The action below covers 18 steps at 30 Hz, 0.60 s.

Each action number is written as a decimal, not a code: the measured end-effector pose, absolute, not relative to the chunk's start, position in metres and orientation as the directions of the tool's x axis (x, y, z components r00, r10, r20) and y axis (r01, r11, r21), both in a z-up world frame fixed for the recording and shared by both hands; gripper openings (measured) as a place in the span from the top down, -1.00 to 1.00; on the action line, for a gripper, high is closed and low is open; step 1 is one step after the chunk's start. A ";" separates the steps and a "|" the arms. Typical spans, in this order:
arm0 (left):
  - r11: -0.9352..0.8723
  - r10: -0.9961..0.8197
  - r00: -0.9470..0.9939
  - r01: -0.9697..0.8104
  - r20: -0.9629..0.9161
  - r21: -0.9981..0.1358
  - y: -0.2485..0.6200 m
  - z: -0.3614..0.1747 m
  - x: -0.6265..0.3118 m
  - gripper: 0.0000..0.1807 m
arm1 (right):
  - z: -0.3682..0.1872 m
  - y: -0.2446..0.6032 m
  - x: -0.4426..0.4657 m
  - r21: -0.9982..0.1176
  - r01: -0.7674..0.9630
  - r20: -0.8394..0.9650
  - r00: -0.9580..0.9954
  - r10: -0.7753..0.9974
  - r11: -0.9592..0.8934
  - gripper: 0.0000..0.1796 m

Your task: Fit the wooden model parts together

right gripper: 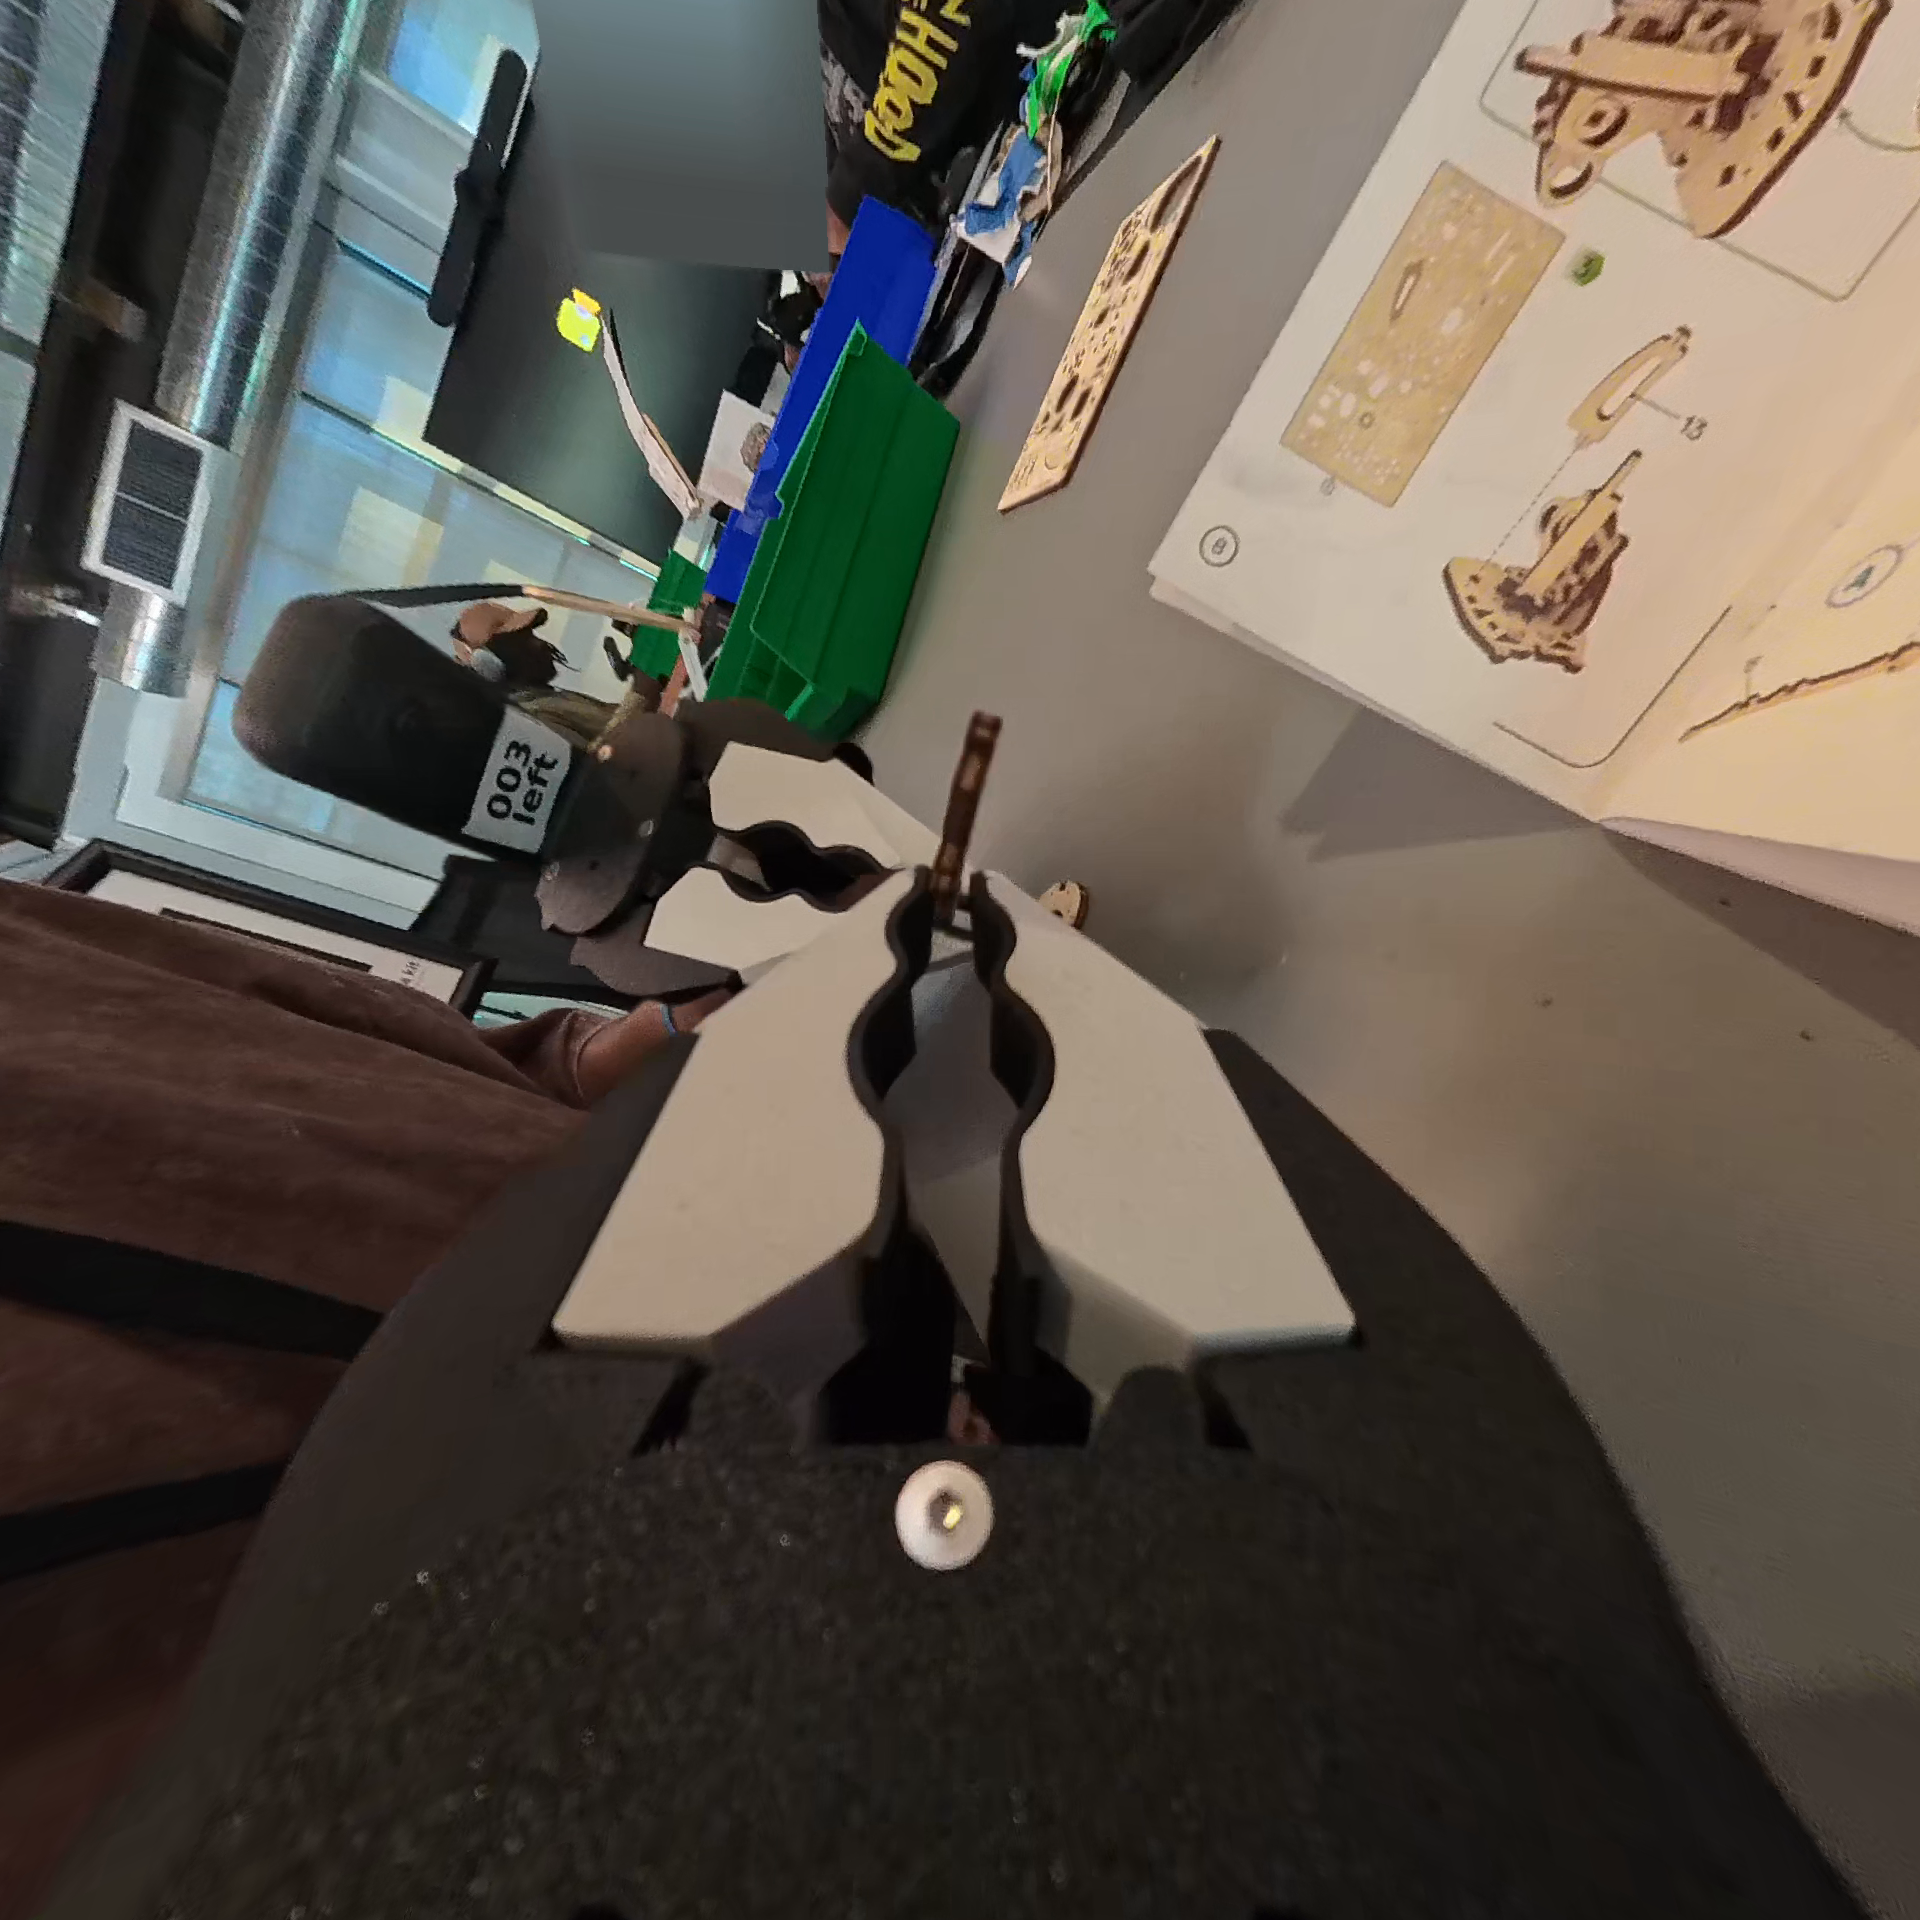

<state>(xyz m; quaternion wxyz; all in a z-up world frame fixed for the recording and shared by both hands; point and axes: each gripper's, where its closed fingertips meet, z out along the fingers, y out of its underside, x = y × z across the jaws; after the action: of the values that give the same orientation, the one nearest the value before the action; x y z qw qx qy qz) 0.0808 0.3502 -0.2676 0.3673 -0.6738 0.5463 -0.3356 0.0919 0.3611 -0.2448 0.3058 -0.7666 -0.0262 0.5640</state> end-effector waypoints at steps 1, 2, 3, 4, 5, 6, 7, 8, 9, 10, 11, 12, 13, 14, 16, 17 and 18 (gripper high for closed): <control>-0.139 -0.981 0.184 -0.490 0.053 -0.861 0.350 -0.268 0.082 0.97 | -0.245 0.362 0.091 -0.492 -0.314 -0.853 0.359 0.378 -0.812 0.95; -0.143 -0.979 0.196 -0.492 0.051 -0.859 0.350 -0.269 0.083 0.97 | -0.245 0.363 0.092 -0.490 -0.326 -0.854 0.365 0.371 -0.808 0.96; -0.148 -0.977 0.208 -0.491 0.049 -0.859 0.351 -0.269 0.084 0.97 | -0.246 0.364 0.093 -0.489 -0.336 -0.854 0.373 0.363 -0.805 0.96; -0.158 -0.975 0.215 -0.490 0.057 -0.858 0.351 -0.270 0.085 0.97 | -0.247 0.364 0.094 -0.485 -0.343 -0.855 0.380 0.354 -0.805 0.96; -0.175 -0.972 0.223 -0.488 0.072 -0.855 0.351 -0.271 0.086 0.97 | -0.248 0.364 0.095 -0.481 -0.345 -0.856 0.386 0.345 -0.806 0.96; -0.195 -0.970 0.225 -0.480 0.095 -0.855 0.351 -0.272 0.088 0.97 | -0.248 0.365 0.096 -0.484 -0.347 -0.853 0.394 0.344 -0.804 0.96; -0.220 -0.967 0.221 -0.474 0.126 -0.853 0.349 -0.273 0.090 0.96 | -0.248 0.365 0.098 -0.496 -0.340 -0.843 0.408 0.350 -0.799 0.97; -0.254 -0.962 0.215 -0.467 0.170 -0.847 0.348 -0.272 0.091 0.95 | -0.248 0.365 0.099 -0.513 -0.327 -0.831 0.421 0.363 -0.794 0.97; -0.286 -0.955 0.202 -0.447 0.216 -0.848 0.349 -0.268 0.092 0.91 | -0.247 0.366 0.100 -0.530 -0.319 -0.818 0.436 0.374 -0.786 0.97; -0.310 -0.949 0.181 -0.421 0.256 -0.852 0.353 -0.260 0.092 0.81 | -0.247 0.367 0.103 -0.553 -0.306 -0.798 0.463 0.386 -0.775 0.97; -0.339 -0.940 0.181 -0.402 0.289 -0.851 0.365 -0.252 0.091 0.66 | -0.249 0.368 0.106 -0.579 -0.287 -0.773 0.493 0.401 -0.763 0.97; -0.359 -0.933 0.188 -0.401 0.307 -0.843 0.381 -0.244 0.088 0.62 | -0.249 0.369 0.109 -0.602 -0.270 -0.749 0.517 0.414 -0.751 0.97; -0.374 -0.925 0.228 -0.424 0.302 -0.825 0.406 -0.240 0.084 0.62 | -0.249 0.371 0.112 -0.620 -0.260 -0.731 0.535 0.424 -0.740 0.97; -0.395 -0.912 0.301 -0.458 0.279 -0.796 0.437 -0.237 0.077 0.62 | -0.248 0.371 0.115 -0.631 -0.255 -0.718 0.548 0.429 -0.733 0.97; -0.438 -0.881 0.418 -0.550 0.220 -0.711 0.495 -0.233 0.065 0.49 | -0.248 0.373 0.118 -0.645 -0.252 -0.704 0.562 0.434 -0.721 0.97; -0.463 -0.869 0.458 -0.615 0.188 -0.639 0.521 -0.236 0.060 0.38 | -0.248 0.373 0.119 -0.646 -0.253 -0.703 0.564 0.433 -0.721 0.97; -0.483 -0.858 0.488 -0.666 0.158 -0.568 0.544 -0.237 0.057 0.30 | -0.248 0.373 0.120 -0.645 -0.254 -0.704 0.564 0.432 -0.721 0.97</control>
<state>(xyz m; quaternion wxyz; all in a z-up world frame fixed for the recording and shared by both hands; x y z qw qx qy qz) 0.0573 0.5443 -0.2372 0.2222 -0.8335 0.4572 -0.2167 0.1198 0.3735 -0.2482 0.3696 -0.8032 -0.0553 0.4639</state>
